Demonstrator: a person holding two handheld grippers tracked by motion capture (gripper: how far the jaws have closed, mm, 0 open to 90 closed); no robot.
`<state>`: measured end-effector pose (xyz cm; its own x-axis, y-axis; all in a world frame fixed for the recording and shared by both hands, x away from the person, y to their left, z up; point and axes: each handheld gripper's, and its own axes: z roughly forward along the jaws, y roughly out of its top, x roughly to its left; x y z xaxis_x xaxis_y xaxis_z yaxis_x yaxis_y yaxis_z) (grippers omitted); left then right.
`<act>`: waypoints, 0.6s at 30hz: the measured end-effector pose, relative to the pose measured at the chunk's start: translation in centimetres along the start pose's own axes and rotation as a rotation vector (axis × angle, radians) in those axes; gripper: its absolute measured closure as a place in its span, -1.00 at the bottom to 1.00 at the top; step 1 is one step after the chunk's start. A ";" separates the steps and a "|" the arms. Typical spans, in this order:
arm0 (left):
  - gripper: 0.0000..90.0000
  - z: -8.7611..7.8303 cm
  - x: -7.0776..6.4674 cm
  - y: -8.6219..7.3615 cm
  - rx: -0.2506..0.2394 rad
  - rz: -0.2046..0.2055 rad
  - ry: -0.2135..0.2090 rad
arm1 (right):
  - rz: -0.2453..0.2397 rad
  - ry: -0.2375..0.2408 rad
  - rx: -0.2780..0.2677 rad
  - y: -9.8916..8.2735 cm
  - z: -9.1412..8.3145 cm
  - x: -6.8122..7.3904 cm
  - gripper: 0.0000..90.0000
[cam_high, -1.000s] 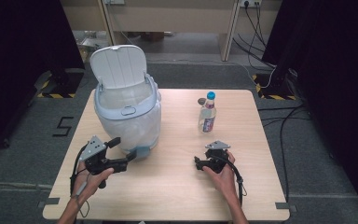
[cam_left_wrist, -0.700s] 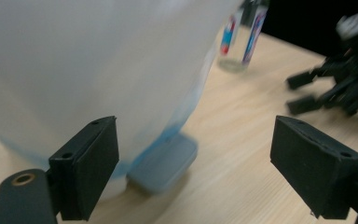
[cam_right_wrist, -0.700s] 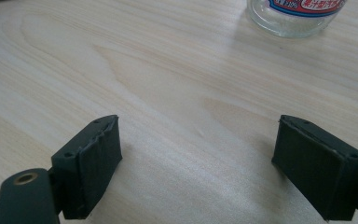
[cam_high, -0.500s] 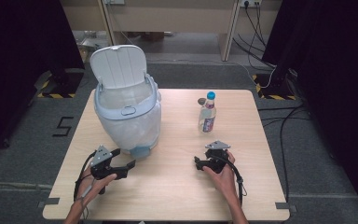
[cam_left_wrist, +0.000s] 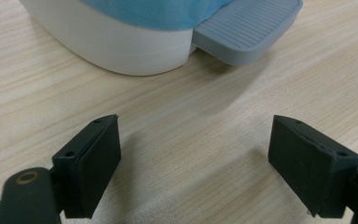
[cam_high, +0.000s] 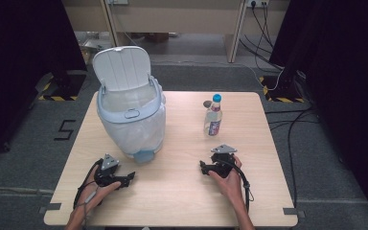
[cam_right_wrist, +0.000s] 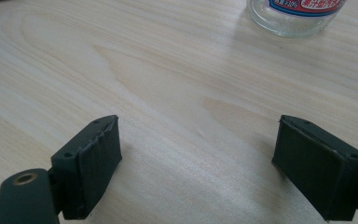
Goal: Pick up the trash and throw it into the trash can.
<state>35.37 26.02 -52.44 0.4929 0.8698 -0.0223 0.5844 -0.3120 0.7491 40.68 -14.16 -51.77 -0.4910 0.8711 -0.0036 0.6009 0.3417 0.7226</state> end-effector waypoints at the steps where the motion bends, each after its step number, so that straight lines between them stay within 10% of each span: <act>1: -0.66 0.0 0.0 0.0 0.001 0.000 -0.002 | 0.000 -0.001 -0.002 0.0 0.0 0.0 -0.66; 18: -0.67 0.0 0.1 0.0 0.001 -0.001 -0.005 | 0.093 -0.116 -0.244 2.5 -2.0 -4.5 -0.58</act>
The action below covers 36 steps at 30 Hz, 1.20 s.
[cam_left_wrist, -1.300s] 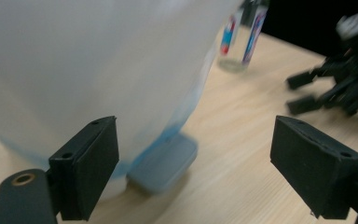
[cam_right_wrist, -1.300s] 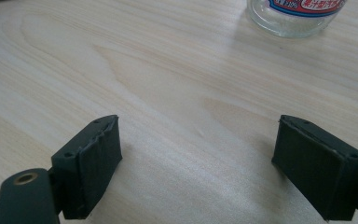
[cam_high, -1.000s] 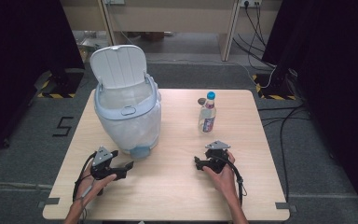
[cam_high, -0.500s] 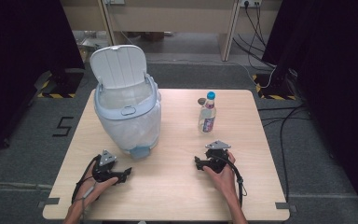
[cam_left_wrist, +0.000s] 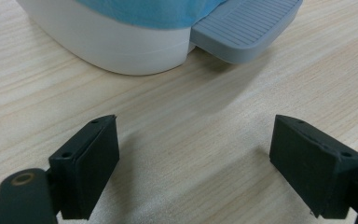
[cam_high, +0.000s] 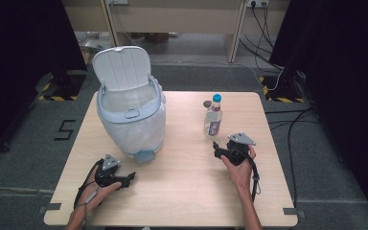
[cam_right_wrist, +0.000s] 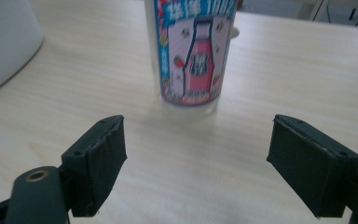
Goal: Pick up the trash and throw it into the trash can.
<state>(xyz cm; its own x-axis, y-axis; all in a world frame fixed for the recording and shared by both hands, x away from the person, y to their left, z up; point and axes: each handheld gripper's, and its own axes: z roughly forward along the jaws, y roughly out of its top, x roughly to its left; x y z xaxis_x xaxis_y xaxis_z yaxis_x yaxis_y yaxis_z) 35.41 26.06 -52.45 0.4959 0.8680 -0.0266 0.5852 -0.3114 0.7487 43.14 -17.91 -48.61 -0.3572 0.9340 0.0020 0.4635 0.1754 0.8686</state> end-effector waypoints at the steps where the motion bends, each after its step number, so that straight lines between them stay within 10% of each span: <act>1: -0.67 0.0 0.0 0.0 -0.003 -0.001 0.001 | 0.000 0.000 0.000 0.0 0.0 0.0 -0.58; 24: -0.68 0.0 0.0 0.0 -0.005 -0.003 -0.001 | -0.023 0.023 -0.069 4.3 6.9 0.1 -0.53; 36: -0.68 0.0 0.0 0.0 -0.004 -0.003 -0.001 | -0.010 0.036 -0.098 4.3 6.8 0.5 -0.37</act>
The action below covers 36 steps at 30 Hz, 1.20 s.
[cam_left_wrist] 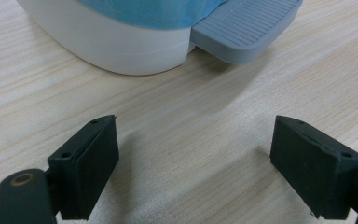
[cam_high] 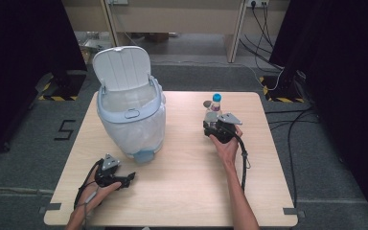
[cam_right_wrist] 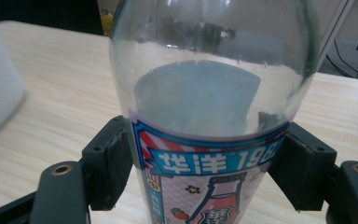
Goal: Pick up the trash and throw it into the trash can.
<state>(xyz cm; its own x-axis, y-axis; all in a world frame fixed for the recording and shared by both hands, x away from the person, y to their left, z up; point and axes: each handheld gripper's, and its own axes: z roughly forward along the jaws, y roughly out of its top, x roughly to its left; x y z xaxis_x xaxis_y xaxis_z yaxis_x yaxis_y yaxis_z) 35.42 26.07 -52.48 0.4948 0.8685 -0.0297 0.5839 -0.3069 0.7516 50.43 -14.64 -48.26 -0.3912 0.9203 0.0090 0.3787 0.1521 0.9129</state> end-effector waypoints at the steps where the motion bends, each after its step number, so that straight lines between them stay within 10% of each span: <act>1: -0.68 0.0 0.0 0.0 0.001 0.000 0.001 | 0.000 0.000 0.000 0.0 0.0 0.0 -0.37; 36: -0.68 0.0 0.1 0.0 -0.003 -0.008 -0.007 | -0.106 0.150 -0.050 15.7 -8.9 6.1 -0.37</act>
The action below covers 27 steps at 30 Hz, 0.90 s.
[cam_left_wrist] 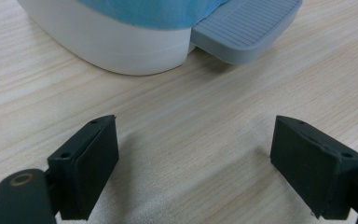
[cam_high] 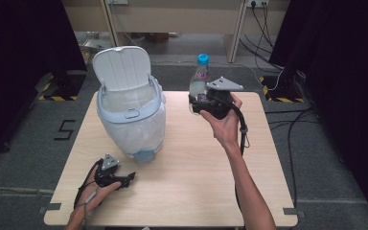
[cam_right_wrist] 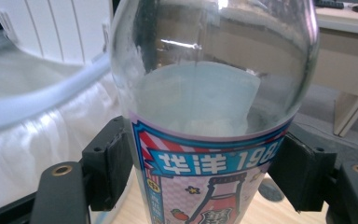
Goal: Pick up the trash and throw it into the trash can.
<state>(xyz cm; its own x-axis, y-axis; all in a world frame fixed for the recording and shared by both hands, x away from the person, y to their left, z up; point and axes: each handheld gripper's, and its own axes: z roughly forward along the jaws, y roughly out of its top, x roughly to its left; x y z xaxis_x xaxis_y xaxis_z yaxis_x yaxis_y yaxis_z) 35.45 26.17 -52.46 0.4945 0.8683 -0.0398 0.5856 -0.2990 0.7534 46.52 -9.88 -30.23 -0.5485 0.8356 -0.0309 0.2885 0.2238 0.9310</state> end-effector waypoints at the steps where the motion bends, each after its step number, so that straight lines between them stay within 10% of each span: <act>1: -0.68 0.0 0.0 0.0 0.002 -0.002 -0.003 | 0.000 0.000 0.000 0.0 0.0 0.0 -0.37; 27: -0.68 -0.1 0.2 0.0 -0.006 -0.019 -0.016 | -0.066 0.159 -0.080 8.9 1.1 6.5 -0.37</act>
<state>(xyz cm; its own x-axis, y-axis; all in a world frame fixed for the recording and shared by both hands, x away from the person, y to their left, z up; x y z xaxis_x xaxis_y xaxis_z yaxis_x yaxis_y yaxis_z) 35.50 26.42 -52.43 0.4936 0.8673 -0.0645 0.5909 -0.2800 0.7566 46.42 -1.92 -22.52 -0.6829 0.7294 -0.0411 0.1879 0.2297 0.9550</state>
